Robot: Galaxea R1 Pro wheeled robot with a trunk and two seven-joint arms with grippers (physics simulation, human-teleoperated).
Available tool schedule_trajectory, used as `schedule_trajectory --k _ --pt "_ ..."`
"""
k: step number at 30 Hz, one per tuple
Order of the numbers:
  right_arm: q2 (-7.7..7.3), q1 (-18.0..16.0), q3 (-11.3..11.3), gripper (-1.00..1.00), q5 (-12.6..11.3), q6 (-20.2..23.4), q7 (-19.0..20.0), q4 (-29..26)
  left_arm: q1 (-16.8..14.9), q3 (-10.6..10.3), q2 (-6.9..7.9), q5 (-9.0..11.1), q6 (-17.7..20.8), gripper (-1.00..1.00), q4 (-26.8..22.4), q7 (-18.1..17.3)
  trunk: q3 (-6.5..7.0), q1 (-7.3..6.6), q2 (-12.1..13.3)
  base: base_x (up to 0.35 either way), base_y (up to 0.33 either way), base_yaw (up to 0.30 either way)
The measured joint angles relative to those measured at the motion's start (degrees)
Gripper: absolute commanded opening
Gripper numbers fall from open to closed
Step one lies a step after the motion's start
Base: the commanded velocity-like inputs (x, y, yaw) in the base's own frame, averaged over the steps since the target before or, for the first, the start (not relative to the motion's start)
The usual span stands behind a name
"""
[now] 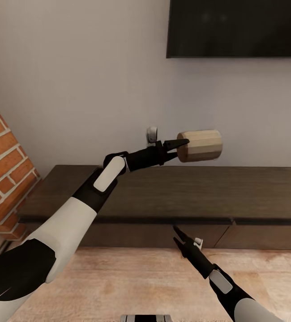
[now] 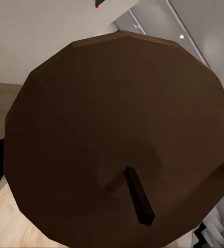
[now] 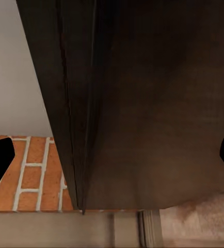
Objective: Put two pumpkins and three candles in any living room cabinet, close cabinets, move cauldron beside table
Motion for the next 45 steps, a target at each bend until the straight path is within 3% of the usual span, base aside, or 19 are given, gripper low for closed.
schedule_trajectory --k 4,45 --pt "0.00 0.00 0.00 1.00 0.00 -0.01 0.00 0.00 -0.01 0.00 0.00 -0.02 -0.09 -1.00 -0.04 -0.02 -0.89 0.10 -0.05 0.000 0.000 0.000" --pt "0.00 0.00 0.01 1.00 -0.01 0.01 -0.03 0.00 -0.04 0.01 0.00 0.14 -0.17 -1.00 0.01 0.12 -0.89 0.10 -0.06 0.047 0.000 0.000"
